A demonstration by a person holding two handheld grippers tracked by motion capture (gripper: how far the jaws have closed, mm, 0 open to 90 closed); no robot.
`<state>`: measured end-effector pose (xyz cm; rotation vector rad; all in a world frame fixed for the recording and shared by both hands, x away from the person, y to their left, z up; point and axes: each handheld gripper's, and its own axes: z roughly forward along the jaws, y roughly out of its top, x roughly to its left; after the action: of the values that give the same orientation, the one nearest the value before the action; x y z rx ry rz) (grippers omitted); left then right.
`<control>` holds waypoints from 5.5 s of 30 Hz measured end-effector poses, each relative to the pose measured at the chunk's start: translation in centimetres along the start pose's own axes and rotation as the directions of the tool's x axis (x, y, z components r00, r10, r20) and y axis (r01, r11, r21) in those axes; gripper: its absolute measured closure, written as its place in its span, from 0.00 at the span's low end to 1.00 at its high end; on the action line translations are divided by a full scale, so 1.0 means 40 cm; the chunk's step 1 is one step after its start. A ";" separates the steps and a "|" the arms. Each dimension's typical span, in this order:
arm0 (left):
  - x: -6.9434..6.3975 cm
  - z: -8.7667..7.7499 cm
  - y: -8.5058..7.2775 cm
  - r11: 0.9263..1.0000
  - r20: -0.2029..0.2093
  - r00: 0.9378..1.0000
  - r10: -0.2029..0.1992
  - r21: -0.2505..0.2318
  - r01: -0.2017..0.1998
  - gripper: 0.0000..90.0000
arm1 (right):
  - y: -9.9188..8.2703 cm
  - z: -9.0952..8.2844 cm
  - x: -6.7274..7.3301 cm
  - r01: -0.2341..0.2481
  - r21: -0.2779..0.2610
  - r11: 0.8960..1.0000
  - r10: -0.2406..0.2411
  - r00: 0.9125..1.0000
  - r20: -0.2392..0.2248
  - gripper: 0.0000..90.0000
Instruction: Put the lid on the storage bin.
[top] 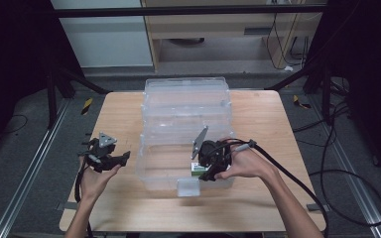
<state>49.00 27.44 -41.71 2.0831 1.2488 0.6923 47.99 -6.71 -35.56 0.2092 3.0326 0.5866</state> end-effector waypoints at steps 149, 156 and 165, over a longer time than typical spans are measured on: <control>-0.171 0.021 0.479 0.647 0.131 0.649 0.749 0.066 -0.760 0.54 | -0.011 0.129 0.011 -0.001 0.056 0.998 0.004 0.999 -0.054 0.70; -0.186 0.043 0.489 0.617 0.136 0.622 0.771 0.078 -0.783 0.55 | -0.010 0.128 0.014 -0.004 0.058 0.998 0.007 0.999 -0.048 0.70; -0.210 0.067 0.499 0.575 0.149 0.582 0.799 0.094 -0.813 0.58 | -0.011 0.128 0.015 0.000 0.054 0.999 0.002 0.999 -0.045 0.70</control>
<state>58.95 11.83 -30.16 2.7776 0.1951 0.8760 47.70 -5.16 -40.50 0.2020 3.0947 0.5177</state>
